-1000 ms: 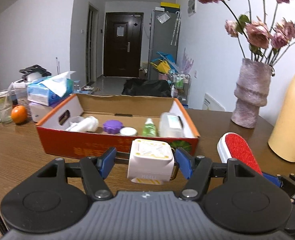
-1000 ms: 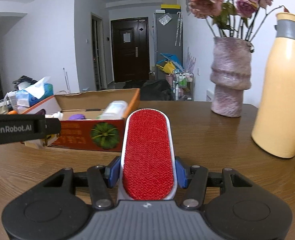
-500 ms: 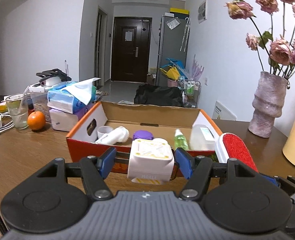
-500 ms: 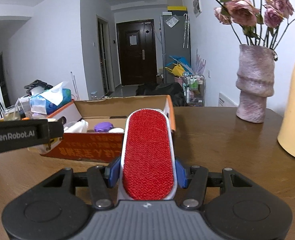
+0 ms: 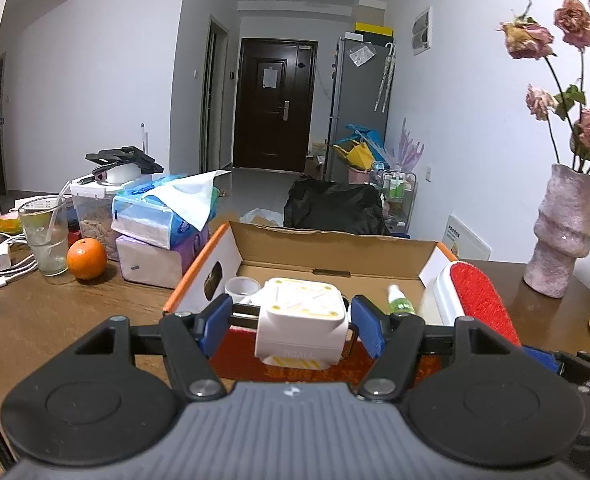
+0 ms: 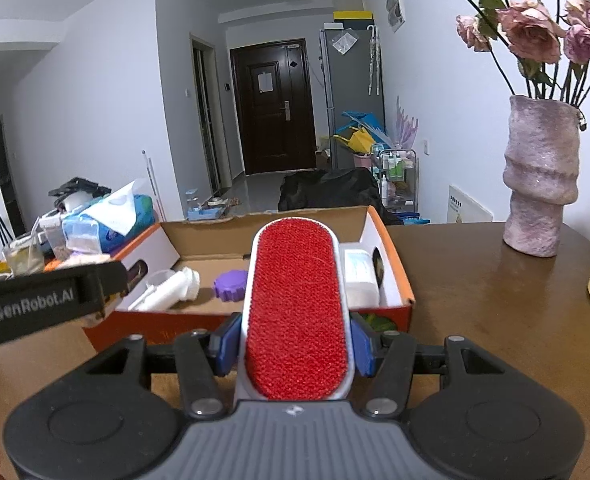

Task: Organize rigid objects
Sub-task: 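Carry the plug adapter and lint brush over the cardboard box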

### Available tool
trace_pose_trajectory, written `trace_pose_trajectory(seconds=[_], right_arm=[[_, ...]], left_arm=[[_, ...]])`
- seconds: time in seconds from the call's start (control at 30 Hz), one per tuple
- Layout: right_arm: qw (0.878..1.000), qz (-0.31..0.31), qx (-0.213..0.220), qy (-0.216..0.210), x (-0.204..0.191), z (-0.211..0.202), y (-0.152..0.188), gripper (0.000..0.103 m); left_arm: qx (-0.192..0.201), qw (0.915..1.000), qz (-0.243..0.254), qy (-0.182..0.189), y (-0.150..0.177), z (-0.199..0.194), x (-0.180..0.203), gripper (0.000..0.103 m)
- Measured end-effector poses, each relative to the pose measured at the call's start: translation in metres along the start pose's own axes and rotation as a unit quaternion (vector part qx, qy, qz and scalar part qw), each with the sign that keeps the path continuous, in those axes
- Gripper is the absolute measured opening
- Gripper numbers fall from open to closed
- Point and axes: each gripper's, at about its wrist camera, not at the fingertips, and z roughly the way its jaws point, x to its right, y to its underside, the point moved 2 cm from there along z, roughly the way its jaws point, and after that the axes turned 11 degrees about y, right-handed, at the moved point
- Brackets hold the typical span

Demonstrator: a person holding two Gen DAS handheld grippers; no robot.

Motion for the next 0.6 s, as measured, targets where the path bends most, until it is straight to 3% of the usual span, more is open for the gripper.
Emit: trace_pose_trajectory(seconds=[0.6], right_arm=[[1.000,-0.013,-0.019,0.002,-0.026,0.051,-0.034,0.055]], left_arm=[[0.000,0.9995,0.014,-0.028,-0.021,0.052,-0.028,0.067]])
